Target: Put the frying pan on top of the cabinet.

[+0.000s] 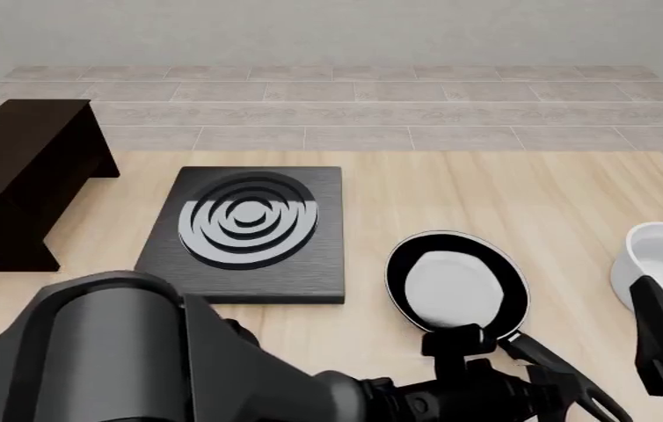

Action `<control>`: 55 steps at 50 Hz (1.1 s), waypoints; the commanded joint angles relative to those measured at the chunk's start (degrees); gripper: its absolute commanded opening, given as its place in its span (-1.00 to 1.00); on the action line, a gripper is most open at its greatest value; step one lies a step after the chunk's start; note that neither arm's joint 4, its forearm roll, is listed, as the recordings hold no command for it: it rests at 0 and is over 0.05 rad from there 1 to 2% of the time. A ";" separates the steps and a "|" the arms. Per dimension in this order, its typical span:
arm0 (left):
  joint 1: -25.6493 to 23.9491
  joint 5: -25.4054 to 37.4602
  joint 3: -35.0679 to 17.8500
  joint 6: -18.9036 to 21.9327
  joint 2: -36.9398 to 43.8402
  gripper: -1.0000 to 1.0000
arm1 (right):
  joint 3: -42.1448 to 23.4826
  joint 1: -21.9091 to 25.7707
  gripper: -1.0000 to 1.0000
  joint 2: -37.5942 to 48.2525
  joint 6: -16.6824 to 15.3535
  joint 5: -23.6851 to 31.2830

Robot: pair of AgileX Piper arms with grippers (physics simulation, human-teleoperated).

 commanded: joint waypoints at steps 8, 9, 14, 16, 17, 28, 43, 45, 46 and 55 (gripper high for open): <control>-0.04 0.88 -2.55 -0.31 1.70 1.00 | 0.11 0.05 1.00 -0.06 0.05 -0.04; -0.04 0.88 -2.55 -0.31 1.70 1.00 | 0.14 0.05 1.00 -0.10 0.11 -0.01; -0.01 0.99 -3.04 -0.29 2.22 1.00 | 0.20 0.04 1.00 -0.25 0.05 0.07; 0.06 1.13 -3.27 -0.16 2.40 1.00 | 0.15 0.04 1.00 -0.05 0.09 -0.07; 0.06 1.20 -3.39 -0.24 2.56 1.00 | 0.07 0.05 1.00 0.02 0.05 -0.07; -0.11 1.66 -4.42 0.05 3.45 1.00 | 0.16 -0.08 1.00 0.16 -0.19 -0.24; -0.13 2.87 -5.64 0.95 3.09 1.00 | 0.19 -0.13 1.00 0.81 -0.11 -0.73; -0.15 2.84 -5.66 0.94 3.12 1.00 | -0.01 -0.10 1.00 1.19 -0.11 -0.92; -0.09 3.05 -5.85 1.12 3.16 1.00 | 0.01 -0.10 1.00 1.16 -0.11 -0.93; 0.07 3.37 -6.68 1.17 3.75 1.00 | 0.11 -0.15 1.00 0.82 0.06 -0.74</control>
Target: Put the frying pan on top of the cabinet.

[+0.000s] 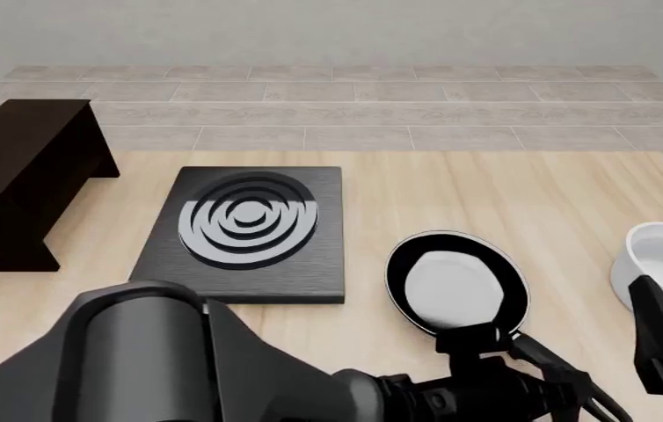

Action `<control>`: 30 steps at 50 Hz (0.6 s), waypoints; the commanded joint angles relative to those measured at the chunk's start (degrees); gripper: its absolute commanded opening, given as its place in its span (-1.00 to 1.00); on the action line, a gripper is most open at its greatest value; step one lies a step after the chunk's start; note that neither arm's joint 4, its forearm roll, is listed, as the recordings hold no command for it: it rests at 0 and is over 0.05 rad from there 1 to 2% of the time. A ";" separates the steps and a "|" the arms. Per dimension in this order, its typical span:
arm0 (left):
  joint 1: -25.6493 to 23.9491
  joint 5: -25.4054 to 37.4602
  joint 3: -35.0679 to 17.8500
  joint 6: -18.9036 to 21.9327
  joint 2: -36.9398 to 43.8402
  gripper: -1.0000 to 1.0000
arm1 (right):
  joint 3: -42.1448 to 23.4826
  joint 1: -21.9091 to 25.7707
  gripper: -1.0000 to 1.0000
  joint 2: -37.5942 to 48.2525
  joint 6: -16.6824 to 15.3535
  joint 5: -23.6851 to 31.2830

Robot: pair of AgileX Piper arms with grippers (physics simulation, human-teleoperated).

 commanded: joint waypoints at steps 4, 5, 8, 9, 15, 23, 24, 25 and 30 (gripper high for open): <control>0.20 0.63 -1.40 0.31 0.86 1.00 | 0.02 0.00 1.00 0.16 0.12 -0.19; 0.23 0.53 -1.69 0.03 1.31 1.00 | 0.10 0.00 1.00 0.29 0.11 -0.36; 0.40 0.73 -2.11 0.06 1.73 1.00 | 0.16 -0.02 1.00 0.21 0.15 -0.32; 0.34 0.85 -2.30 0.13 1.87 1.00 | 0.14 -0.02 1.00 0.23 0.17 -0.32; 0.45 1.07 -3.30 -0.17 2.69 1.00 | 0.08 -0.08 1.00 0.41 0.27 -0.43; 0.36 1.45 -4.27 -0.31 3.21 1.00 | -0.05 -0.12 1.00 0.76 0.45 -0.66; 0.38 1.39 -4.52 -0.45 3.68 1.00 | -0.02 -0.15 1.00 0.75 0.58 -0.66; 0.28 1.43 -4.50 -0.37 3.58 1.00 | -0.05 -0.18 1.00 0.80 0.61 -0.69; 0.61 1.94 -5.31 -0.32 4.48 1.00 | 0.04 -0.20 1.00 0.77 0.73 -0.80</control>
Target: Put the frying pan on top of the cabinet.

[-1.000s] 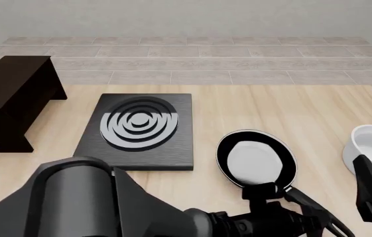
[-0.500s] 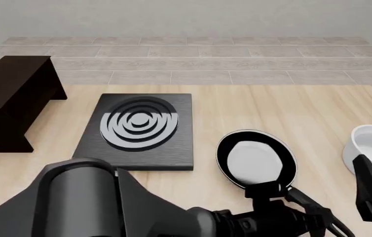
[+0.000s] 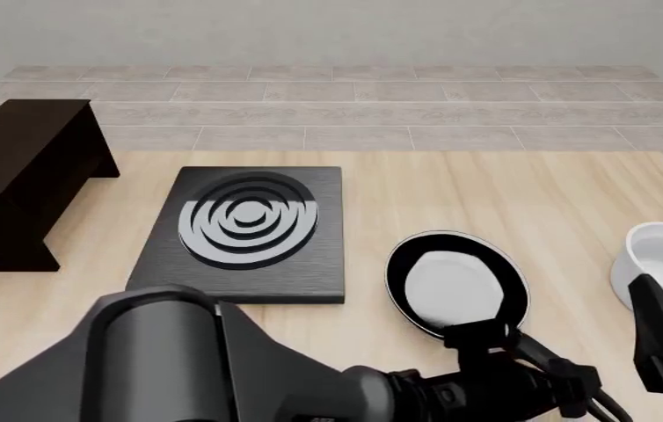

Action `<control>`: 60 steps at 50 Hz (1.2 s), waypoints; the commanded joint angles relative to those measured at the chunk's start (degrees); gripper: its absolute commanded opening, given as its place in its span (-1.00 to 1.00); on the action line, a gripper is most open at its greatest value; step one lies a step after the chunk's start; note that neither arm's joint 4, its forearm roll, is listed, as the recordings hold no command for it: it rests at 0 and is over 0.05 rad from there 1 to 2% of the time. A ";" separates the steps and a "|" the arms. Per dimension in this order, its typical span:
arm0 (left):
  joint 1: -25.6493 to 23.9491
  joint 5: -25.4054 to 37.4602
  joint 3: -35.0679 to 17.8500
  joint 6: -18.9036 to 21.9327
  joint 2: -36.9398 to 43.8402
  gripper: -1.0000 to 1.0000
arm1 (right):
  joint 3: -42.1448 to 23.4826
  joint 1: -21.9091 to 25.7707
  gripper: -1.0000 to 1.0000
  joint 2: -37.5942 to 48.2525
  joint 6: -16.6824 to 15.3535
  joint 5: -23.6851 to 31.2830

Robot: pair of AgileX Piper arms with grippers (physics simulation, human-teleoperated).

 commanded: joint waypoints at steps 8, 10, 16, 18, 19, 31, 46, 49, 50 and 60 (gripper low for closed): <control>0.37 1.49 -2.17 -0.93 2.57 1.00 | -0.01 -0.14 1.00 -0.08 0.32 -0.08; 0.41 1.69 -2.46 -0.87 2.76 1.00 | 0.09 -0.16 1.00 -0.50 0.31 0.21; 0.84 2.42 -3.42 -0.66 3.34 1.00 | 0.04 -0.26 1.00 -0.03 0.48 -0.21; 1.08 2.66 -3.69 -0.53 3.38 1.00 | 0.00 -0.27 1.00 -0.16 0.59 -0.02; 1.17 2.79 -3.79 -0.52 3.42 1.00 | 0.05 -0.29 1.00 -0.24 0.60 -0.01; 2.10 2.68 -3.09 2.09 2.04 -1.00 | 0.14 -0.53 1.00 0.60 0.97 -0.76; 2.46 0.35 1.22 3.57 -2.25 -1.00 | 0.05 -0.13 1.00 1.19 0.17 -1.26; 2.83 -0.20 3.24 4.63 -4.62 -1.00 | 0.12 0.00 1.00 0.61 -0.18 -0.80; 3.10 -0.19 3.67 4.66 -5.11 -1.00 | 0.09 0.03 1.00 0.42 -0.27 -0.60; 5.67 -1.05 9.34 7.32 -11.84 -1.00 | 0.07 0.28 1.00 -0.53 -0.94 0.28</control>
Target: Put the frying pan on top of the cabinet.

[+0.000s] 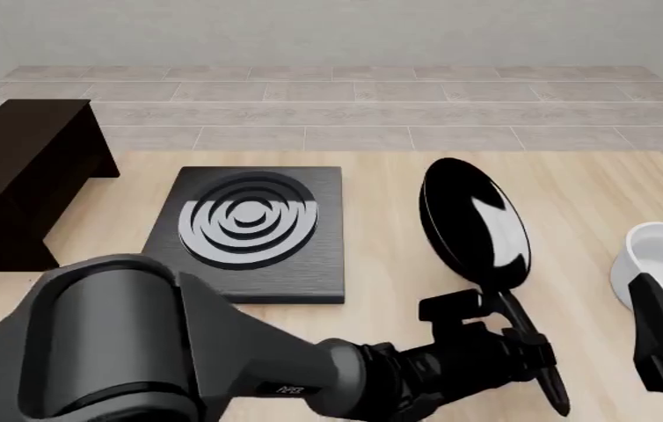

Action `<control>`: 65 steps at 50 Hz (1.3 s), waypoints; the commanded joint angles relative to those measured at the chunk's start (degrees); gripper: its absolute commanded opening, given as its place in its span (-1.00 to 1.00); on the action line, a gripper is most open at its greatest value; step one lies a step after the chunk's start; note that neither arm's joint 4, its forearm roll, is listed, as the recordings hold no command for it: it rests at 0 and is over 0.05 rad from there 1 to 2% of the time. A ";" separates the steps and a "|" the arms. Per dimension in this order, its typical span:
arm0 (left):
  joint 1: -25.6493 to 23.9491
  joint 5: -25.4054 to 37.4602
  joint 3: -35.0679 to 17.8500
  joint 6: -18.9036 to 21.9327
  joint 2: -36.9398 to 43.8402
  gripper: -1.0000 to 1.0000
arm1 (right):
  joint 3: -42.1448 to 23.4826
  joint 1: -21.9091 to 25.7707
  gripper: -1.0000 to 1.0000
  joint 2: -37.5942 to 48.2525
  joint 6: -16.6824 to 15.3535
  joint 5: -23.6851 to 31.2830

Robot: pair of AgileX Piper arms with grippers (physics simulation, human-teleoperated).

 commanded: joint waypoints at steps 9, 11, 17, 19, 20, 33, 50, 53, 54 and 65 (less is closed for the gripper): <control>6.32 -1.65 10.68 5.53 -14.94 -1.00 | -0.20 0.39 1.00 -1.47 -1.15 1.55; 6.99 -1.41 11.90 6.17 -16.81 -1.00 | -0.08 0.46 1.00 -1.82 -1.18 1.78; 9.97 0.47 16.31 8.72 -25.01 -1.00 | -0.03 0.62 1.00 -2.19 -1.52 2.08; 11.28 1.67 17.07 9.56 -26.78 -1.00 | -0.01 0.61 1.00 -2.09 -1.54 1.95; 11.66 1.77 17.68 9.71 -27.95 -1.00 | -0.01 0.62 1.00 -2.10 -1.57 1.95; 22.49 8.83 24.56 12.03 -44.02 -1.00 | -0.18 0.95 1.00 -2.16 -2.07 2.27; 35.46 14.54 33.17 8.73 -62.68 -1.00 | -0.31 1.35 1.00 -2.12 -3.08 2.41; 36.79 15.44 34.11 8.00 -65.42 -1.00 | -0.33 1.37 1.00 -2.13 -3.22 2.48; 37.25 16.04 34.23 8.15 -66.56 -1.00 | -0.38 1.37 1.00 -2.21 -3.25 2.61; 40.99 17.24 35.92 6.20 -71.83 -1.00 | -0.42 1.50 1.00 -2.52 -3.67 3.01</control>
